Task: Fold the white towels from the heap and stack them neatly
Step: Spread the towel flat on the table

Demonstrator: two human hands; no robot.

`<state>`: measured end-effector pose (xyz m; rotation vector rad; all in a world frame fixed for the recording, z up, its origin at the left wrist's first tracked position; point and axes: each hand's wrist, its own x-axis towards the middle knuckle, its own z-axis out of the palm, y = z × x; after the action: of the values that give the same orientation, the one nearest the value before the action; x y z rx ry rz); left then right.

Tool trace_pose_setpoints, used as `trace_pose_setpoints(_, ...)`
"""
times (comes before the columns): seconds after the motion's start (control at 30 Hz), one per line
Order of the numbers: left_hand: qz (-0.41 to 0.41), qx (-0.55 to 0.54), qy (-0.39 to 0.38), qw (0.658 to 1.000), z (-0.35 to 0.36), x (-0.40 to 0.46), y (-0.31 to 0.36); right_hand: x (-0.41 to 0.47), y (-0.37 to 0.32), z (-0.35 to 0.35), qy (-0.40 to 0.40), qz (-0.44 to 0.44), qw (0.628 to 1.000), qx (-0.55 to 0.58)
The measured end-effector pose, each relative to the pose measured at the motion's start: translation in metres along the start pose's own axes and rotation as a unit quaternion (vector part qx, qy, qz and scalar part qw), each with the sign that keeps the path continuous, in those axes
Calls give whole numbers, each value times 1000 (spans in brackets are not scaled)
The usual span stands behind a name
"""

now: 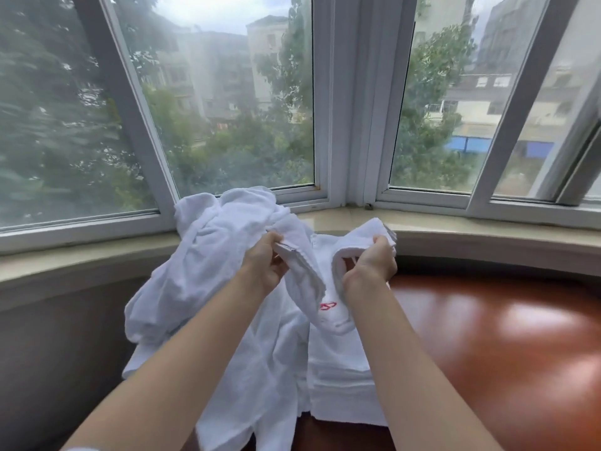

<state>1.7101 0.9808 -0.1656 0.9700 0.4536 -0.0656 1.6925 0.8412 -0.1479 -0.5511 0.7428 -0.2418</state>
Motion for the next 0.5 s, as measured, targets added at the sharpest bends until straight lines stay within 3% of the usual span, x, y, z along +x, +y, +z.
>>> trace_pose_setpoints(0.17, 12, 105, 1, 994, -12, 31, 7, -5, 27, 6, 37, -63, 997, -26)
trace_pose_setpoints(0.5, -7, 178, -118, 977, -38, 92, 47, -37, 78, 17, 194, -198, 960, 36)
